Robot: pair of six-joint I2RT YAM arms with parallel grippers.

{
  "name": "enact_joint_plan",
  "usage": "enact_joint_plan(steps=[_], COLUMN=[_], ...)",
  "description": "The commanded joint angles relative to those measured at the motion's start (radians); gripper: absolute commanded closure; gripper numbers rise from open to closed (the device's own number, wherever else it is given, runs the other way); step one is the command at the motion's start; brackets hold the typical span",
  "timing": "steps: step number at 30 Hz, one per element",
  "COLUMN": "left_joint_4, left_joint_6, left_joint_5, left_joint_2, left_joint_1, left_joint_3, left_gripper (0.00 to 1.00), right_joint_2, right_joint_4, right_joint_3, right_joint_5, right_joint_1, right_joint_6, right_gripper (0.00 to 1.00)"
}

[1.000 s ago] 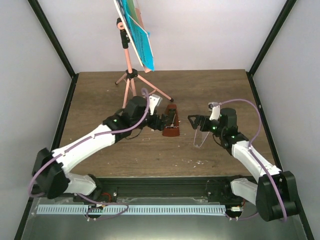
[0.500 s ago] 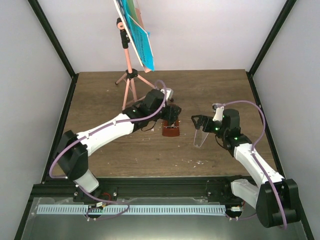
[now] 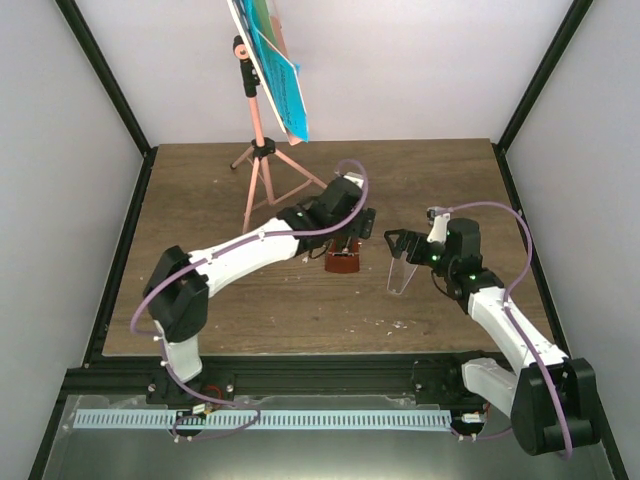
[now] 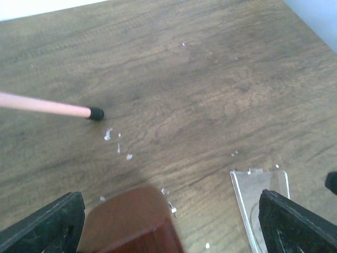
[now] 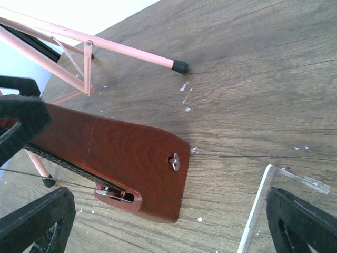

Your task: Pack up the instrument practice props

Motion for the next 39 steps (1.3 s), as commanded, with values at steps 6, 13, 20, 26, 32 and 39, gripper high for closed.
enact_joint_plan(steps=[6,13,20,26,32,39], left_joint_4=[-0.104,-0.055,-0.051,-0.073,-0.128,-0.107], left_joint_6=[0.028,0.0,0.036,0.081,0.103,0.05], left_joint_5=[-0.158,-0.121,-0.103,-0.046,0.054,0.096], left_joint_2=[0.071,0.048,0.028,-0.045,-0.218,-0.471], left_joint_1=[-0.035,-0.034,-0.034,-0.034,-0.035,-0.048], left_joint_3=[0.085,0.037,0.034,-0.005,-0.145,-0.416], left_gripper=[0.09,0.27,0.46,0.53,0.57,0.57], right_joint_2=[-0.072,-0.101,-0.119,-0.132,-0.149,-0.131], right_joint_4=[-0.034,-0.045,-0.07,-0.104,-0.103,-0.055], right_joint_3=[-0.028,-0.028,-0.031,-0.015,-0.024,-0.057], right_joint_5=[0.045,0.057,0.076,0.076,0.043,-0.04], right_joint_1=[-0.02,-0.026,-0.028,-0.029,-0.029,-0.029], right_joint_6=[0.003,0.011,0.014,0.018,0.017,0.034], right_gripper=[0.0,0.0,0.0,0.0,0.0,0.0])
